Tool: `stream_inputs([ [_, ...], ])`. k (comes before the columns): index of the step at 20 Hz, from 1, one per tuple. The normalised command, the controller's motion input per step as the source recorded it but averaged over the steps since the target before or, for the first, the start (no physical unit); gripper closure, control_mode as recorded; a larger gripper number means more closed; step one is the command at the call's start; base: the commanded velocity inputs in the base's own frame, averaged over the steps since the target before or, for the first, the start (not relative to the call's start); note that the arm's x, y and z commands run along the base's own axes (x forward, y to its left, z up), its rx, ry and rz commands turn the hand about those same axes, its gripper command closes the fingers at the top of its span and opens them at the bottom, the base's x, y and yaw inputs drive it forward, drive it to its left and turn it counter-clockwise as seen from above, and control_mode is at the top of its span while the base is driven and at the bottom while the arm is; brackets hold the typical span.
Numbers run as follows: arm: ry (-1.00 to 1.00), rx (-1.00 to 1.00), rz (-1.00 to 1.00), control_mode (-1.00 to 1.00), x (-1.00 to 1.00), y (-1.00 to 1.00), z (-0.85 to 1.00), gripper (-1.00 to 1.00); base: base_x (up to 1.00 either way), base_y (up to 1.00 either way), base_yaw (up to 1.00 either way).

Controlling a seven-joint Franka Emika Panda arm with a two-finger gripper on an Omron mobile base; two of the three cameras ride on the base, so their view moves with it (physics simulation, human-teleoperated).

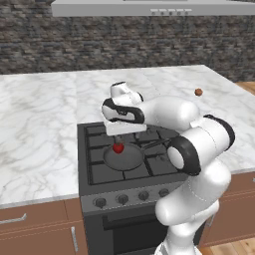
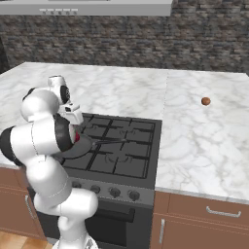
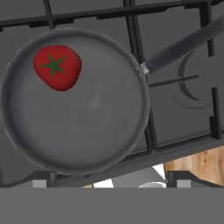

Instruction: Place the pan on the front left burner on the stove. Then place the tomato and the onion in the pan and turn on the front left burner.

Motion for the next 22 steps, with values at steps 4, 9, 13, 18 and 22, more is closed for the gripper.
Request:
stream_inputs([
  [4, 0.0, 0.0, 0.0, -1.0, -0.44, -0.22, 0.21, -1.0, 0.0, 0.0, 0.0],
  [9, 0.0, 0.0, 0.02, -1.0, -0.48, -0.23, 0.22, -1.0, 0.0, 0.0, 0.0],
  [13, 0.03, 0.03, 0.03, -1.0, -0.23, -0.25, 0.29, -1.0, 0.0, 0.0, 0.0],
  [18, 0.07, 0.05, 0.04, -1.0, -0.14, -0.19, 0.24, -1.0, 0.0, 0.0, 0.0],
  [22, 0.07, 0.03, 0.01, -1.0, -0.06, -0.19, 0.15, -1.0, 0.0, 0.0, 0.0],
])
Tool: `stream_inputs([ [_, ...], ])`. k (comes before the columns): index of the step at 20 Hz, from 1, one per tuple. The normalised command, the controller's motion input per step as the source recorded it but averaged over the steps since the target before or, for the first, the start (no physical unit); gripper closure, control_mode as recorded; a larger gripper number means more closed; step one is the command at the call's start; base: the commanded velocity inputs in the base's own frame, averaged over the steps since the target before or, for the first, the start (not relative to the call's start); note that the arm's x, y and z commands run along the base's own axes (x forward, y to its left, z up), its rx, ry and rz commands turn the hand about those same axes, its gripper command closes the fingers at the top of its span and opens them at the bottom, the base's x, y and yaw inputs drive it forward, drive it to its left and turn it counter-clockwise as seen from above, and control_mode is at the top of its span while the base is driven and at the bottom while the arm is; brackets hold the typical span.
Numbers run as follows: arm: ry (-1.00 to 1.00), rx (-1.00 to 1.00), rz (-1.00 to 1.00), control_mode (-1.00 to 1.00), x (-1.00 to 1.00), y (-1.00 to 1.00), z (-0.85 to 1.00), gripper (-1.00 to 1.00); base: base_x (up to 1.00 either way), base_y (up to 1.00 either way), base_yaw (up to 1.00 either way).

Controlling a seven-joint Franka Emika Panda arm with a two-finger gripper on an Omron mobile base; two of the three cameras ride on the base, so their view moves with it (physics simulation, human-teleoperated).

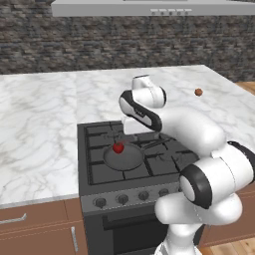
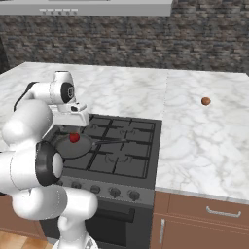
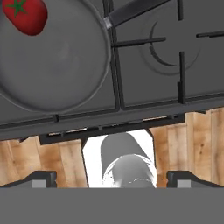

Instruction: Place the pan on the front left burner on the stove. Then place the tomato and the onion in the pan and turn on the front left burner.

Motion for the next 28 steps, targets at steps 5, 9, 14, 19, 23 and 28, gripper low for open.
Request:
stream_inputs([
  [5, 0.02, 0.0, 0.0, -1.0, -0.24, -0.14, 0.06, -1.0, 0.0, 0.0, 0.0],
  [9, 0.0, 0.0, 0.0, -1.0, -0.32, -0.13, 0.0, -1.0, 0.0, 0.0, 0.0],
  [14, 0.0, 0.0, 0.0, -1.0, -0.47, -0.16, 0.0, -1.0, 0.0, 0.0, 0.0],
  [19, 0.0, 0.0, 0.0, -1.0, -0.37, -0.13, 0.0, -1.0, 0.0, 0.0, 0.0],
  [23, 0.0, 0.0, 0.0, -1.0, -0.3, -0.17, 0.0, -1.0, 0.0, 0.0, 0.0],
  [28, 0.0, 0.0, 0.0, -1.0, -0.08, -0.12, 0.0, -1.0, 0.0, 0.0, 0.0],
])
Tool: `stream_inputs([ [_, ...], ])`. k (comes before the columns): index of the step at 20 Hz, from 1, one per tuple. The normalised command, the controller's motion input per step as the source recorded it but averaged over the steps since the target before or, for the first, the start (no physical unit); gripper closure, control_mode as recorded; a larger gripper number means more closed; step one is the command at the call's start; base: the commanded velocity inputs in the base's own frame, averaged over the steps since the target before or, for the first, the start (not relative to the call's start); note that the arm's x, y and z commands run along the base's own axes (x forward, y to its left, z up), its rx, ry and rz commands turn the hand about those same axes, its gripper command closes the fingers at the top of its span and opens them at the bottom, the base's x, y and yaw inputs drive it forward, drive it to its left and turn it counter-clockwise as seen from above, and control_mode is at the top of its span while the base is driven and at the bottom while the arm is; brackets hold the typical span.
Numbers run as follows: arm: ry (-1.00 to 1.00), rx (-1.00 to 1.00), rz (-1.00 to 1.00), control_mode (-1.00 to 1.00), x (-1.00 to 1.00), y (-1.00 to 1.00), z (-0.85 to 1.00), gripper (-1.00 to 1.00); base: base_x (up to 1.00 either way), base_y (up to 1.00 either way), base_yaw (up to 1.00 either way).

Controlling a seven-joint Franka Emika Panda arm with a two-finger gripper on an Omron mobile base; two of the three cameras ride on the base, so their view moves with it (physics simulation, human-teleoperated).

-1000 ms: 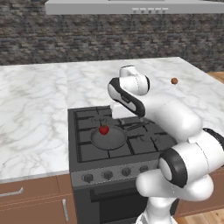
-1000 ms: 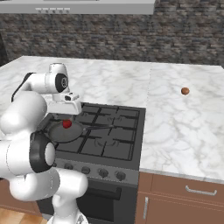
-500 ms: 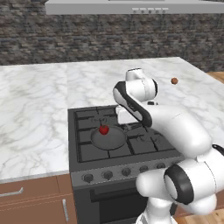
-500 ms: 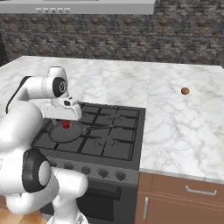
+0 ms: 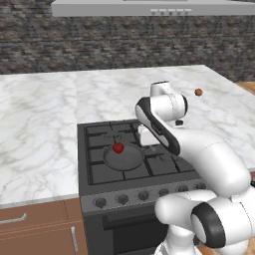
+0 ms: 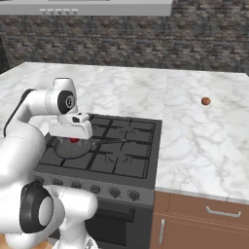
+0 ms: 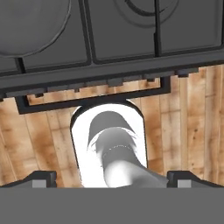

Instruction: Place the pan on the front left burner on the stove. Then place the tomato and the onion in the pan and turn on the front left burner.

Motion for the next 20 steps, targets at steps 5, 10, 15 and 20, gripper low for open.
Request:
stream_inputs([
  [5, 0.0, 0.0, 0.0, 1.0, -0.07, -0.1, 0.02, -1.0, -0.21, -0.07, 0.0],
  [10, 0.0, 0.0, 0.0, 1.0, 0.0, 0.0, 0.0, -1.0, -0.97, -0.17, 0.0],
  [15, 0.0, 0.0, 0.0, 1.0, 0.0, 0.0, 0.0, -1.0, -0.73, -0.39, 0.0],
  [20, 0.0, 0.0, 0.0, 1.0, 0.0, 0.0, 0.0, -1.0, -0.01, -0.91, 0.0],
])
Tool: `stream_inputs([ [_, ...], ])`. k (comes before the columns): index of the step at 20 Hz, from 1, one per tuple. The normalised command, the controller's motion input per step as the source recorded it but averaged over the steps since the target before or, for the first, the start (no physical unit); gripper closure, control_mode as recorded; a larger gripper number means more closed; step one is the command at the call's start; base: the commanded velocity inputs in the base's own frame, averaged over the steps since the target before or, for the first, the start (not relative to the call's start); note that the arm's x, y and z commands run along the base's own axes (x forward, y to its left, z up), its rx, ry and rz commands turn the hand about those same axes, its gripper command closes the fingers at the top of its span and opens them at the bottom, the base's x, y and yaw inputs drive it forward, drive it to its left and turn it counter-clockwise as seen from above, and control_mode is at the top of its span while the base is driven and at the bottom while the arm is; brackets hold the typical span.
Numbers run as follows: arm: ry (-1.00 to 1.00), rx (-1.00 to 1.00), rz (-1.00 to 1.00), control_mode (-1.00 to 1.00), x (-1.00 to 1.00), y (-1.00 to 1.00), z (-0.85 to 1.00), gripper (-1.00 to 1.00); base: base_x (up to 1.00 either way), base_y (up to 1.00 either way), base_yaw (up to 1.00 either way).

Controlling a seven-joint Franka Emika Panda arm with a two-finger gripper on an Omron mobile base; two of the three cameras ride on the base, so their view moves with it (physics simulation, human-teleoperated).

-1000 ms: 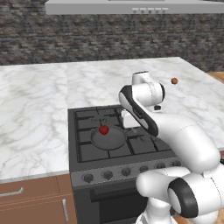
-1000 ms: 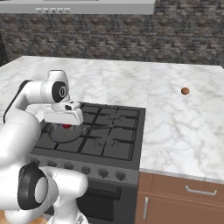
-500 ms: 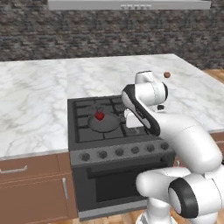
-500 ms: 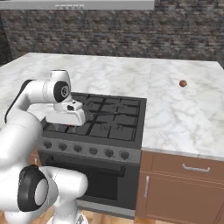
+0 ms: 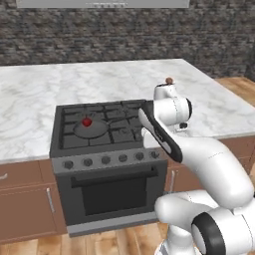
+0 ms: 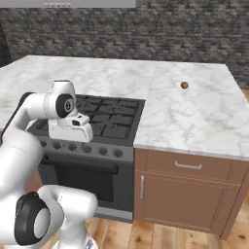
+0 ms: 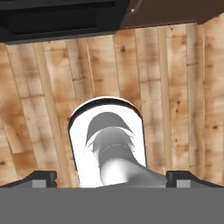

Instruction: Place the pan on the front left burner on the stove. Then place the tomato and the onion in the pan and turn on the front left burner.

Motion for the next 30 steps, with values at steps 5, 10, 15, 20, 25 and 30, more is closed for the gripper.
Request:
stream_inputs([
  [5, 0.0, 0.0, 0.0, 1.0, 0.0, 0.0, 0.0, -1.0, 0.0, -1.0, 0.0],
  [10, 0.0, 0.0, 0.0, 1.0, 0.0, 0.0, 0.0, -1.0, 0.01, -1.0, 0.0],
  [15, 0.0, 0.0, 0.0, 1.0, 0.0, 0.0, 0.0, -1.0, 0.05, -1.0, 0.0],
  [20, 0.0, 0.0, 0.0, 1.0, 0.0, 0.0, 0.0, -1.0, 0.12, -1.0, 0.0],
  [25, 0.0, 0.0, 0.0, 1.0, 0.0, 0.0, 0.0, -1.0, 0.2, -1.0, 0.0],
  [30, 0.0, 0.0, 0.0, 1.0, 0.0, 0.0, 0.0, -1.0, 0.36, -1.0, 0.0],
])
